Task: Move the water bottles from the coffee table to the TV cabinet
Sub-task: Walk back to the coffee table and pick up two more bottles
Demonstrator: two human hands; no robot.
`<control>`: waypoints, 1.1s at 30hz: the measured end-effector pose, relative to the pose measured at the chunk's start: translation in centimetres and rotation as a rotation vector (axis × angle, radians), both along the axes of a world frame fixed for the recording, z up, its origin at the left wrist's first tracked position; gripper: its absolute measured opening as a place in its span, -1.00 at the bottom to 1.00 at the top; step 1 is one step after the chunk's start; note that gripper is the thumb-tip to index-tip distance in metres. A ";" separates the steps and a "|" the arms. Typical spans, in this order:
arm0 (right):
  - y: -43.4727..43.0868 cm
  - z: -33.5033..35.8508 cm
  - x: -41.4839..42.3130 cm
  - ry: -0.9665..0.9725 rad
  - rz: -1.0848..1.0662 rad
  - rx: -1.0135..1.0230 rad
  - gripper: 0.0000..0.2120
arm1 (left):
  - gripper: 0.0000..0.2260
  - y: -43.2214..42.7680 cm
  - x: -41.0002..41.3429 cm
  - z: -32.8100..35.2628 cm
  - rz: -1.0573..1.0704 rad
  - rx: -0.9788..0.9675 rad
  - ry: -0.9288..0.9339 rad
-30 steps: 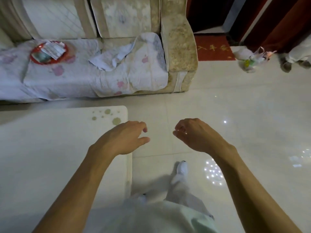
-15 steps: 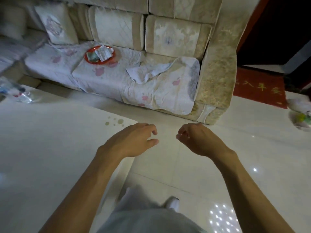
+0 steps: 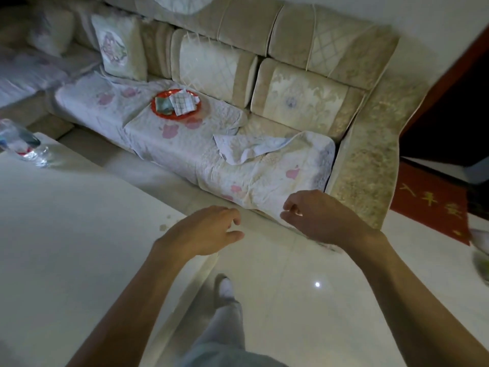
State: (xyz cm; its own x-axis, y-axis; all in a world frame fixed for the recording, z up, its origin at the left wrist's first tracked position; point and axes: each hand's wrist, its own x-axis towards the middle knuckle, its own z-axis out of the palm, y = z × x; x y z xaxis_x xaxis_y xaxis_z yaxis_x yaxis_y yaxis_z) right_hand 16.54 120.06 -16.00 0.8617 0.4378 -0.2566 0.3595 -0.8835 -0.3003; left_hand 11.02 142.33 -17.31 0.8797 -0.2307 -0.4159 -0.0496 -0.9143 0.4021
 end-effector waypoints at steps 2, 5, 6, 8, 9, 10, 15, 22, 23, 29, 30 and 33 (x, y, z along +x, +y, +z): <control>1.0 0.6 3.4 -0.003 -0.001 -0.009 -0.71 | -0.66 1.0 3.7 -0.1 0.008 -0.029 -0.027; 3.2 0.5 8.0 0.040 0.023 -0.045 -0.70 | -0.68 3.0 9.0 0.2 0.040 -0.066 -0.082; 4.0 0.5 9.4 0.063 0.027 -0.056 -0.69 | -0.69 3.8 10.5 0.3 0.053 -0.065 -0.100; 5.7 0.1 12.2 0.093 0.035 -0.063 -0.69 | -0.71 5.4 13.0 0.5 0.089 -0.073 -0.124; 6.6 0.0 13.5 0.101 0.038 -0.063 -0.70 | -0.71 6.2 14.0 0.6 0.104 -0.080 -0.126; 7.5 0.0 14.7 0.104 0.043 -0.058 -0.70 | -0.71 7.0 14.9 0.7 0.118 -0.084 -0.115; 11.9 -0.7 19.9 0.117 0.111 -0.026 -0.71 | -0.68 10.6 17.9 1.0 0.197 -0.057 -0.074; 16.1 -2.0 26.0 0.135 0.225 -0.009 -0.72 | -0.69 15.0 20.8 -0.3 0.339 -0.002 -0.038; 16.5 -2.2 27.0 0.139 0.238 -0.007 -0.72 | -0.69 15.4 21.3 -0.4 0.358 0.009 -0.040; 19.6 -3.2 34.5 0.155 0.381 -0.018 -0.69 | -0.69 17.5 25.4 0.0 0.483 0.081 -0.068; 20.3 -3.2 36.0 0.154 0.419 -0.020 -0.68 | -0.69 17.7 26.3 0.2 0.514 0.095 -0.078; 22.5 -2.5 40.0 0.151 0.520 -0.021 -0.68 | -0.72 18.3 28.8 0.6 0.589 0.121 -0.081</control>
